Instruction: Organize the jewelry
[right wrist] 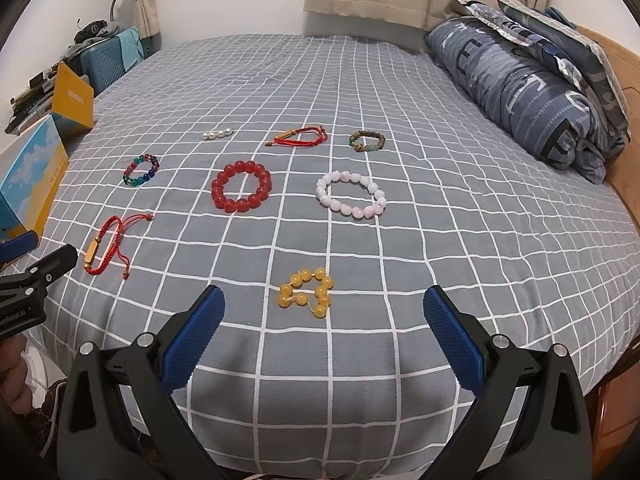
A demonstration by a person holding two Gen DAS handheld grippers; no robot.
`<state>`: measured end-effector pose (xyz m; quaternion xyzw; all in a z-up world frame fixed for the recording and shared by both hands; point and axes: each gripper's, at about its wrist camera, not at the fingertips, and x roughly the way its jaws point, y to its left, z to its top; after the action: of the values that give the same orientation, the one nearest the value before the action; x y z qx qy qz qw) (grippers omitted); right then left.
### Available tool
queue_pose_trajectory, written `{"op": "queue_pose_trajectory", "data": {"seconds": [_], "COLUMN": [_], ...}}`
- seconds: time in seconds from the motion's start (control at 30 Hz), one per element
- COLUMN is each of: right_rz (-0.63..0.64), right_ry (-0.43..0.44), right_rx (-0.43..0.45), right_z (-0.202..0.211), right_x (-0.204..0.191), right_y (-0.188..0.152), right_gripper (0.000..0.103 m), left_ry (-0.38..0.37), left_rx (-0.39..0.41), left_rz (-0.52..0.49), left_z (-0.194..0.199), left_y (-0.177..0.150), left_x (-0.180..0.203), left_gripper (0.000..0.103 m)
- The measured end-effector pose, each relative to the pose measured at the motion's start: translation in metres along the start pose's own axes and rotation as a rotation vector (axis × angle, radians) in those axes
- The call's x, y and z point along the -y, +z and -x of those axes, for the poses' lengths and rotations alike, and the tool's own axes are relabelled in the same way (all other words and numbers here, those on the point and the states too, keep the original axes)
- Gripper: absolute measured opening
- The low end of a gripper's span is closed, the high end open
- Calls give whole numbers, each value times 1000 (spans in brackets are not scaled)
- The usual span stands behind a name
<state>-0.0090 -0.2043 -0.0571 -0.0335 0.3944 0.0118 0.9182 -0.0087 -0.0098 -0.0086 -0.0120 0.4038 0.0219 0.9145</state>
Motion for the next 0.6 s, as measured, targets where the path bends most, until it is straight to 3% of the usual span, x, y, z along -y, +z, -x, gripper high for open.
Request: {"op": "queue_pose_trajectory", "data": {"seconds": [0.6], "right_rz": [2], "right_ry": [1], "right_rx": [2], "right_z": [0], "right_x": [-1], "right_y": [2], "right_gripper": [96], "left_ry": [1], "left_rx": [-5], "left_rz": [-6], "left_z": [-1], "left_y": [-1], "left_x": [2], "left_gripper": [97]}}
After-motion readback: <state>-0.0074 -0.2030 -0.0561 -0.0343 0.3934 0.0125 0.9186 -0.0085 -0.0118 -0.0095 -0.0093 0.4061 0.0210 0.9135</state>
